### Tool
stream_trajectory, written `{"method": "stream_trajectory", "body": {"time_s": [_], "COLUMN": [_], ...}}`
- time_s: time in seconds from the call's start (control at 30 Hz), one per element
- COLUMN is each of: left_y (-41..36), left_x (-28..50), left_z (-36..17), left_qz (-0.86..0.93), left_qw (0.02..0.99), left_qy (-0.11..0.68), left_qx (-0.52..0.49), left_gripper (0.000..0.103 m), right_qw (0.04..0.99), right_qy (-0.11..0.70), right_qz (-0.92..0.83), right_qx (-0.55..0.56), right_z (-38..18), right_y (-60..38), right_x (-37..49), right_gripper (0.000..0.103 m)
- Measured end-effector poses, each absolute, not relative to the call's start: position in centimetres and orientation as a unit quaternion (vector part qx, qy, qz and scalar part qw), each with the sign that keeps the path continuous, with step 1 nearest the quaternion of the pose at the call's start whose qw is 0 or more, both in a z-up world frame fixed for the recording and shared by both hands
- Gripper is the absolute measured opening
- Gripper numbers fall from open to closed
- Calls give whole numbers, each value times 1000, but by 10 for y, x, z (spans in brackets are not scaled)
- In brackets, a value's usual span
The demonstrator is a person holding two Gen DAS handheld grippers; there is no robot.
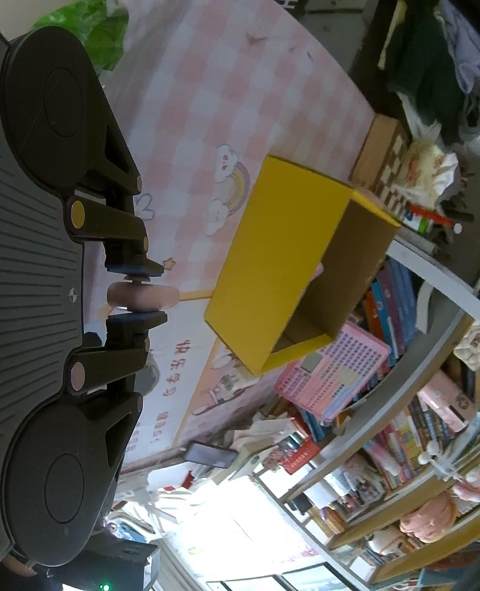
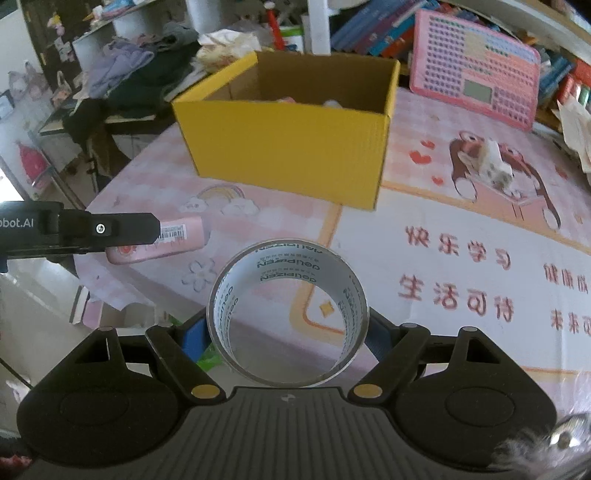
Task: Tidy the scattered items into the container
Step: 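Carry the tape roll with right gripper while left gripper carries the pink item over the yellow box, then open right gripper to drop the tape roll while left gripper releases the pink item into the box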
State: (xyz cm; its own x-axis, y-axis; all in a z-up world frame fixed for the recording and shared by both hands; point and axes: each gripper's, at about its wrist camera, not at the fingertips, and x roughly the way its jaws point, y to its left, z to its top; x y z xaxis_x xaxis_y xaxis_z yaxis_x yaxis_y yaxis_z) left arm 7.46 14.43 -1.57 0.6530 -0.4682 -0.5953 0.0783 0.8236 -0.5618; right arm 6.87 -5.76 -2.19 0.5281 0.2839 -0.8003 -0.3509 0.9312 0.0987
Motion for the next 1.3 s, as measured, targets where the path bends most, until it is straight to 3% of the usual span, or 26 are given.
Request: {"method": "stream_trajectory", "body": {"time_s": [0.43, 0.9, 1.3], "left_y": [164, 158, 132], "left_x": [93, 173, 257], "left_z": [14, 60, 47], "left_qz": [-174, -181, -127], "left_qw": [887, 922, 934], "left_qy": [340, 264, 293], "left_qx": [-261, -218, -161], "left_gripper": [18, 18, 18], "right_qw": [888, 924, 895], "right_qy": [412, 321, 390], "right_qz": [198, 201, 214], "right_qx": [-42, -46, -28], "right_z": [4, 70, 41], "right_y": [-41, -39, -36], "right_x": [89, 169, 277], "right_gripper": [82, 82, 82]}}
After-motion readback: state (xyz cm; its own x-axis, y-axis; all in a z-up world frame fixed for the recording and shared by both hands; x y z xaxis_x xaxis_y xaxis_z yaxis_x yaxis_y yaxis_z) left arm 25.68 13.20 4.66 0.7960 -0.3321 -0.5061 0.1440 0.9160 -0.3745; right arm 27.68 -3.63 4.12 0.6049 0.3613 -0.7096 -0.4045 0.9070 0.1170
